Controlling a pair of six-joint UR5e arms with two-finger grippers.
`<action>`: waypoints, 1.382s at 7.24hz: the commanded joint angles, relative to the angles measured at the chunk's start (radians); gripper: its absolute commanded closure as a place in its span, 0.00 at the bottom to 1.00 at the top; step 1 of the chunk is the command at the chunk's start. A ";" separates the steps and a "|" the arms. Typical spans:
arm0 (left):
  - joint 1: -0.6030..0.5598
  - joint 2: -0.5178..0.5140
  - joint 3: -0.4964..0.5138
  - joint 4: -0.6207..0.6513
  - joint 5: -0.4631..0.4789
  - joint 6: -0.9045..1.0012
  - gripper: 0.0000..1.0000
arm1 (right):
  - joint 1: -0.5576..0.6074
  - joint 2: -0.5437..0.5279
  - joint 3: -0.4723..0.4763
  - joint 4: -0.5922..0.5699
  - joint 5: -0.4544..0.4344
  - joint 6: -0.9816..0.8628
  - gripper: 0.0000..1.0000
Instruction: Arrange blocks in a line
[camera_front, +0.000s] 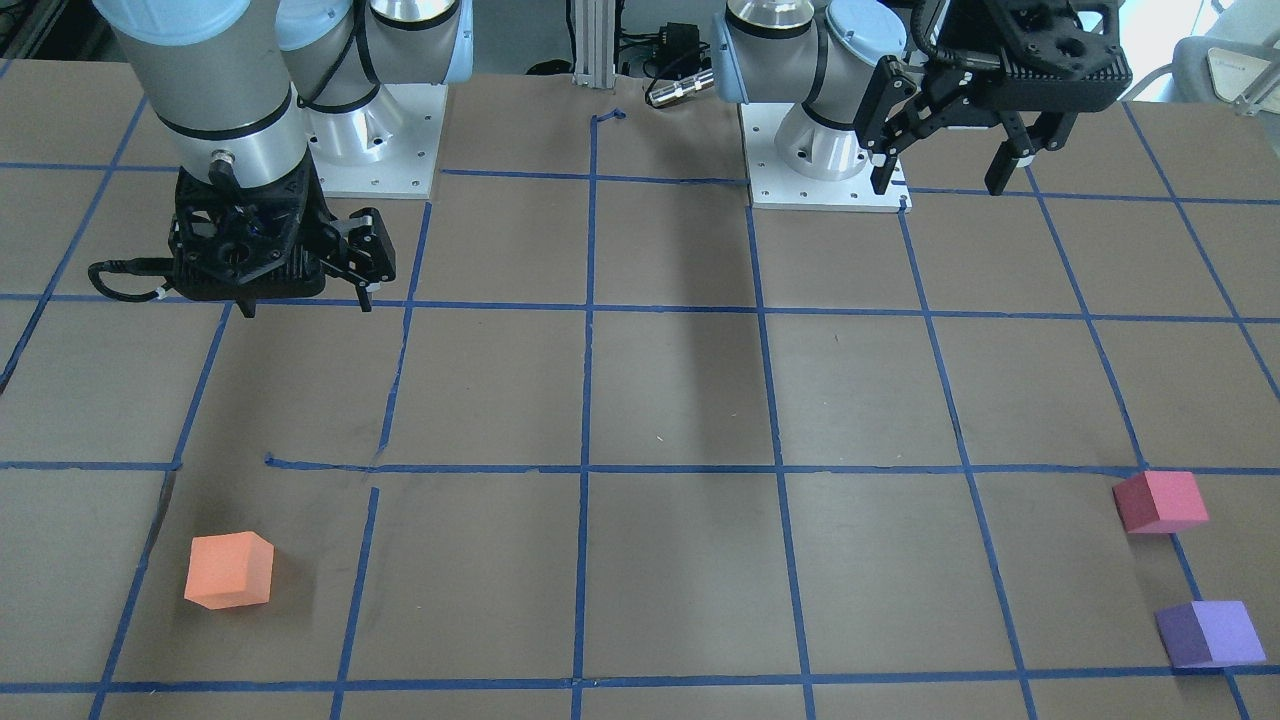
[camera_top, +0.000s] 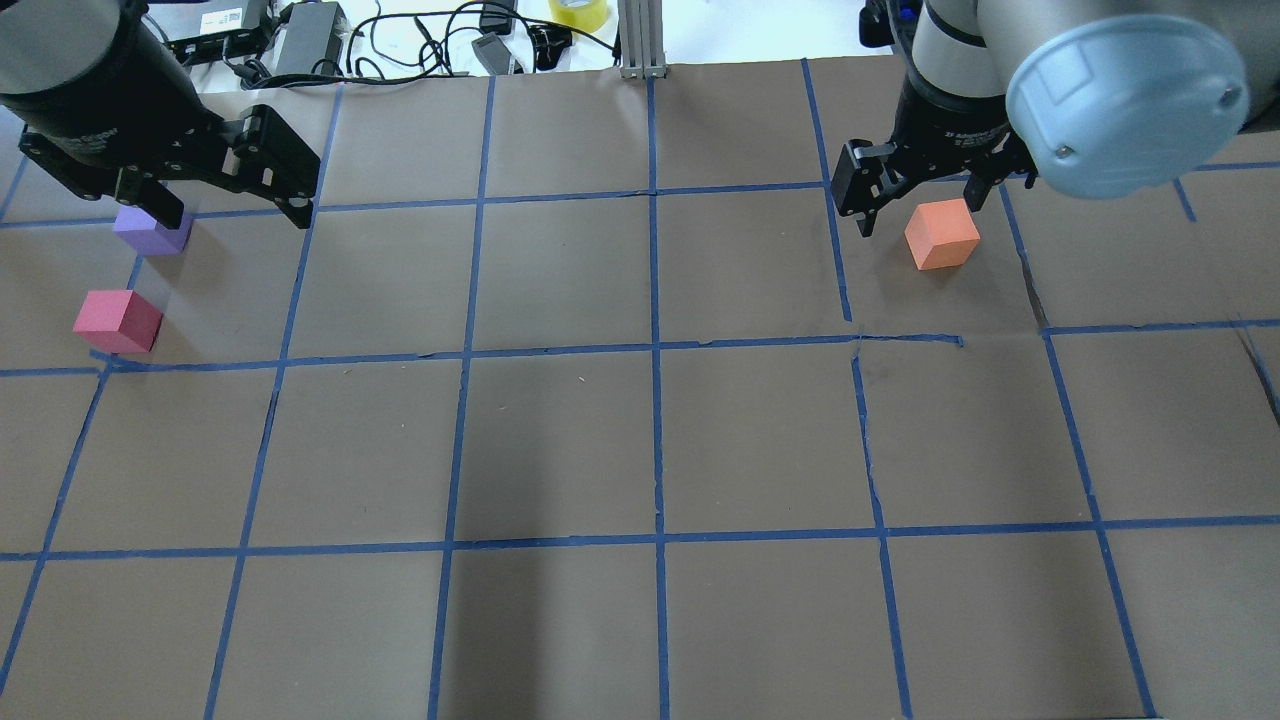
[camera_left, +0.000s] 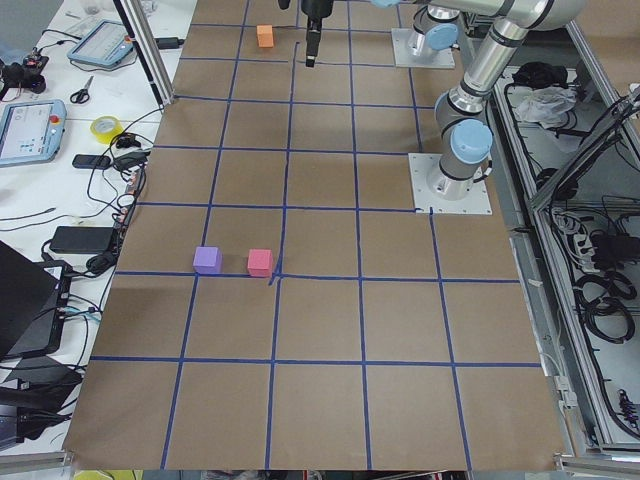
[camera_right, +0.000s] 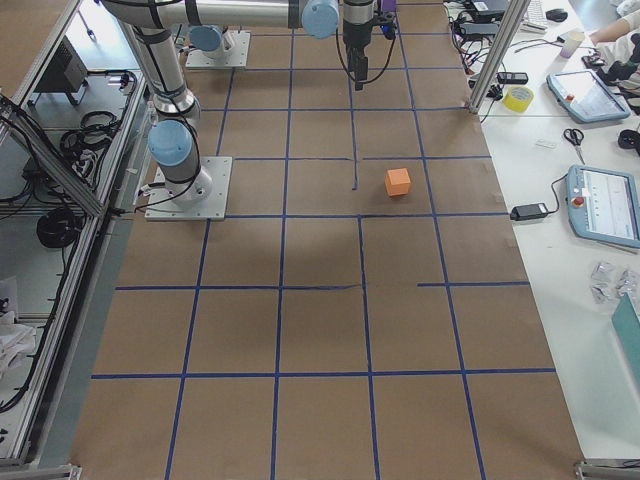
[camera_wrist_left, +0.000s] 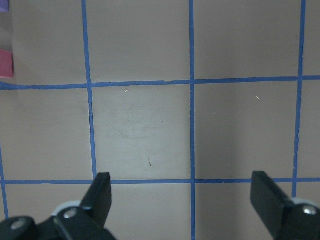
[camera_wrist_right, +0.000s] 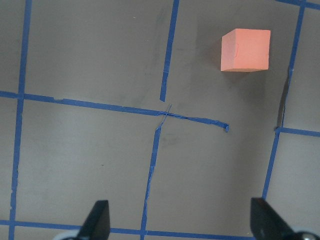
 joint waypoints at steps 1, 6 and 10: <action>0.000 0.002 0.000 -0.005 0.000 0.000 0.00 | 0.001 -0.012 0.000 0.008 -0.009 0.000 0.00; 0.000 0.002 0.000 -0.006 0.000 0.000 0.00 | -0.007 -0.045 -0.001 0.043 -0.013 0.005 0.00; 0.000 0.011 -0.017 -0.005 0.000 0.000 0.00 | -0.006 -0.076 0.000 0.034 -0.046 -0.006 0.00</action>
